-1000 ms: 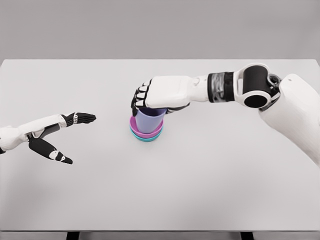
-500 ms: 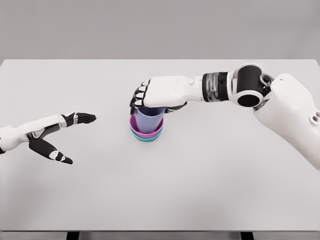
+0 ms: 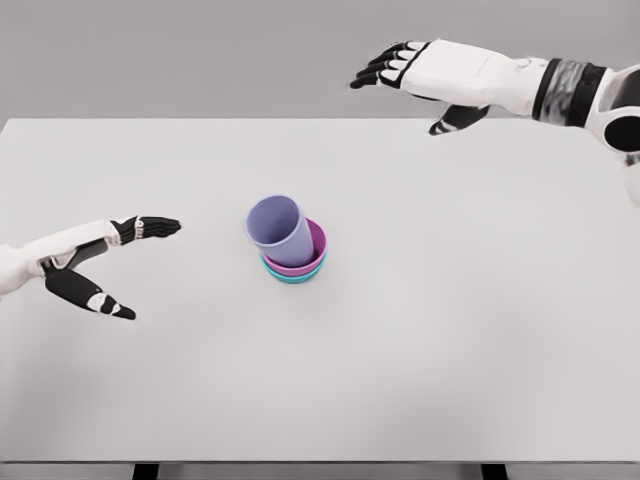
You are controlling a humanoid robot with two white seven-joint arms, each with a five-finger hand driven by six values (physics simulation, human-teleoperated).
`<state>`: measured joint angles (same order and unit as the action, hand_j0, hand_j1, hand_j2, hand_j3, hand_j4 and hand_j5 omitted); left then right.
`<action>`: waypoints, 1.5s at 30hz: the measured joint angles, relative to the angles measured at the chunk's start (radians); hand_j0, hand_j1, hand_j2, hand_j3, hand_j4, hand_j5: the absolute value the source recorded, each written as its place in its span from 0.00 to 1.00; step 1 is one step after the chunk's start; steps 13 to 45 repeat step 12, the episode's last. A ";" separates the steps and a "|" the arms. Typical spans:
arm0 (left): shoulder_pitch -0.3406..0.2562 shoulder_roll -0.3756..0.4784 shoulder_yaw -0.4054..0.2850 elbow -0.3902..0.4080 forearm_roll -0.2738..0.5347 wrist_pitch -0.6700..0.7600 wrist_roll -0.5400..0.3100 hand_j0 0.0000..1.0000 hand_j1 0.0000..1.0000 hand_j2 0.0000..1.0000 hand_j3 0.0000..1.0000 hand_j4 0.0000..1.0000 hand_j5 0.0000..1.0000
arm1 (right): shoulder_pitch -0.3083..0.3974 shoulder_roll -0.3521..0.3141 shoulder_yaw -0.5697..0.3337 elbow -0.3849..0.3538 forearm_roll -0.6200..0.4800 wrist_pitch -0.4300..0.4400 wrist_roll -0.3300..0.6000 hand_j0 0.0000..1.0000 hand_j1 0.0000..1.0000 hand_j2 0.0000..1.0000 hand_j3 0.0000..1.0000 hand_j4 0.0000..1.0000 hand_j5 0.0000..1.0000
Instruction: Stacking bowl and cup with both arms
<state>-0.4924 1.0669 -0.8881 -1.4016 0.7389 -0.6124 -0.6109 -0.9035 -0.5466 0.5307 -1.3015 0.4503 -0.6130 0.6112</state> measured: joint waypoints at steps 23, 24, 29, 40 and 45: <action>0.002 0.007 0.016 0.001 0.000 0.000 0.000 1.00 1.00 1.00 1.00 1.00 1.00 | 0.000 -0.029 0.065 0.203 -0.006 -0.001 0.000 1.00 1.00 1.00 1.00 1.00 1.00; 0.002 0.007 0.016 0.001 0.000 0.000 0.000 1.00 1.00 1.00 1.00 1.00 1.00 | 0.000 -0.029 0.065 0.203 -0.006 -0.001 0.000 1.00 1.00 1.00 1.00 1.00 1.00; 0.002 0.007 0.016 0.001 0.000 0.000 0.000 1.00 1.00 1.00 1.00 1.00 1.00 | 0.000 -0.029 0.065 0.203 -0.006 -0.001 0.000 1.00 1.00 1.00 1.00 1.00 1.00; 0.002 0.007 0.016 0.001 0.000 0.000 0.000 1.00 1.00 1.00 1.00 1.00 1.00 | 0.000 -0.029 0.065 0.203 -0.006 -0.001 0.000 1.00 1.00 1.00 1.00 1.00 1.00; 0.002 0.007 0.016 0.001 0.000 0.000 0.000 1.00 1.00 1.00 1.00 1.00 1.00 | 0.000 -0.029 0.065 0.203 -0.006 -0.001 0.000 1.00 1.00 1.00 1.00 1.00 1.00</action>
